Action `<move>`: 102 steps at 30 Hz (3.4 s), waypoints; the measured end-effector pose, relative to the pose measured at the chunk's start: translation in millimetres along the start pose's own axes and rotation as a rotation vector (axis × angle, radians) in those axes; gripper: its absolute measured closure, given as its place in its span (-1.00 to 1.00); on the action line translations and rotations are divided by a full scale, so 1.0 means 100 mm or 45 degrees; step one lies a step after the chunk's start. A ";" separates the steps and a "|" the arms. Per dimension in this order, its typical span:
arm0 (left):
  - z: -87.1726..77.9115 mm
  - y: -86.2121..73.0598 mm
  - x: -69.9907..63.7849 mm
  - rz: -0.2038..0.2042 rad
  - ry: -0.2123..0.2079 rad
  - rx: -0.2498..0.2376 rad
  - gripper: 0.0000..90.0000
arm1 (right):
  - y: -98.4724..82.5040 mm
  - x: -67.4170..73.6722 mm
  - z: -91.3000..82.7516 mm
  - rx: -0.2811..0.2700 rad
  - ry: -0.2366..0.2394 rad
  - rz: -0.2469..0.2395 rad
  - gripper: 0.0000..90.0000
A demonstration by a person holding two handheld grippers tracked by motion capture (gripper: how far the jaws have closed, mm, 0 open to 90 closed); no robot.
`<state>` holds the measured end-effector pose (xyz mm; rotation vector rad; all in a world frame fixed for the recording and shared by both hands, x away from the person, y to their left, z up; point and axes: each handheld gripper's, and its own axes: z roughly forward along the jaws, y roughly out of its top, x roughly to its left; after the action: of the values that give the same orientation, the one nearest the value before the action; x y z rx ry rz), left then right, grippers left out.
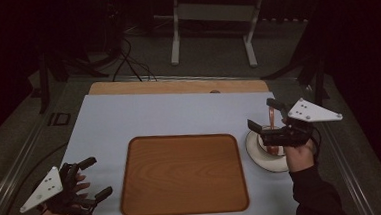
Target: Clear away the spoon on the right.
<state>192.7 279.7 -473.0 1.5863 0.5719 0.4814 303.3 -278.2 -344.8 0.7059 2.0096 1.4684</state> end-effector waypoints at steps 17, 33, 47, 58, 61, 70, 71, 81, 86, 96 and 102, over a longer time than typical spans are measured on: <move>0.01 -0.01 0.00 -0.003 -0.002 0.006 -1.00 | -0.24 -0.50 0.21 0.114 -0.218 0.167 -0.80; 0.01 -0.01 0.00 -0.010 0.003 0.000 -1.00 | -0.53 -0.82 0.40 0.275 -0.416 0.382 -0.79; 0.01 -0.01 0.00 -0.012 -0.005 0.004 -1.00 | -0.76 -0.98 0.60 0.514 -0.549 0.518 -0.59; 0.01 -0.01 -0.01 -0.009 -0.009 0.007 -1.00 | -0.92 -1.10 0.71 0.587 -0.603 0.599 -0.17; 0.01 -0.02 -0.01 -0.010 -0.012 0.011 -1.00 | -0.94 -1.14 0.77 0.624 -0.618 0.590 -0.08; 0.01 -0.02 -0.01 -0.009 -0.013 0.016 -1.00 | -0.97 -1.19 0.85 0.696 -0.651 0.602 0.11; 0.01 -0.02 -0.01 -0.008 -0.010 0.013 -1.00 | -0.97 -1.19 0.85 0.703 -0.658 0.602 0.15; 0.01 -0.02 -0.01 -0.008 -0.009 0.015 -1.00 | -0.98 -1.20 0.90 0.744 -0.645 0.636 0.53; 0.01 -0.02 -0.01 -0.012 -0.011 0.015 -1.00 | -0.96 -1.21 0.89 0.734 -0.631 0.663 0.68; 0.01 -0.02 -0.01 -0.014 -0.010 0.017 -1.00 | -0.87 -1.21 0.79 0.675 -0.607 0.689 0.69; 0.02 -0.02 -0.01 -0.016 -0.010 0.018 -1.00 | -0.77 -1.20 0.71 0.651 -0.592 0.669 0.69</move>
<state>192.9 277.9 -475.1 1.5965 0.5798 0.4623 431.0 -334.3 -421.6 1.7192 1.9008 0.8906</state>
